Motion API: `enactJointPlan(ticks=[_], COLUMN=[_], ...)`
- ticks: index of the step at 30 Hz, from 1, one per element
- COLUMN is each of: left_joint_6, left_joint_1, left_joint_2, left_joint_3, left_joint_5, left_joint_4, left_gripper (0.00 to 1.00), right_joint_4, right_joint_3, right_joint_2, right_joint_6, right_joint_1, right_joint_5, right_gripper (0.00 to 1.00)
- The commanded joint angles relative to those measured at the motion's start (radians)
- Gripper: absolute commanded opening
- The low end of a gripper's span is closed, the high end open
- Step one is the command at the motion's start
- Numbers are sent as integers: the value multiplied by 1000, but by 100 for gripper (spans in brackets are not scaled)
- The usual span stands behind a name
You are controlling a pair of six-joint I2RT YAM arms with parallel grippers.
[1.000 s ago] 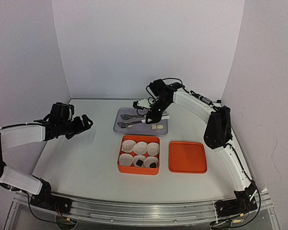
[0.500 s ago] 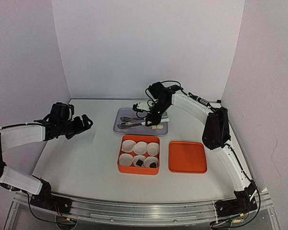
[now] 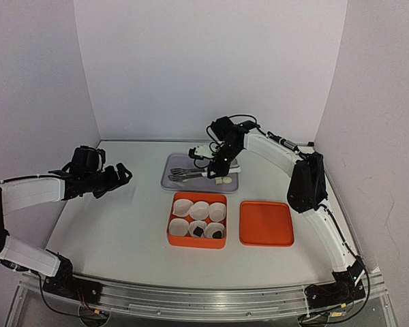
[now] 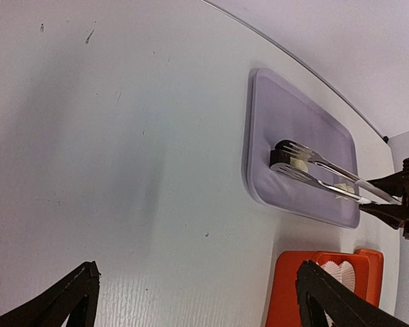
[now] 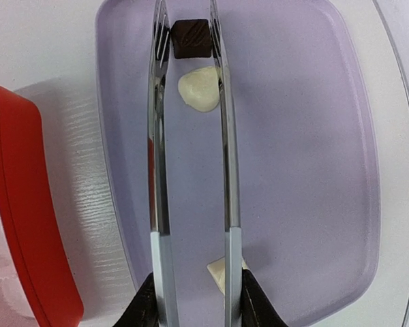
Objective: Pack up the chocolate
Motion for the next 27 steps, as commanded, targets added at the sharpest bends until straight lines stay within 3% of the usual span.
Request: enactJointPlan(ticks=[1,17,27], left_joint_6=[-9,-14,-15], left_joint_1=[-1,-1,-2], left_joint_2=[1,-23,-51], left_joint_3=[3,0,-6], left_joint_5=[-2,-12,-17], left_joint_4=[0,1,17], left_gripper=[100,100,100], right_joint_4=[28,65,83], right_joint_3=[43,44,-78], right_joint_2=[-8,-63,-199], right_joint_6=[-8,5,35], right_joint_1=[-6,-5,-6], right_joint_5=[2,-54,-93], right_gripper=[28,11,6])
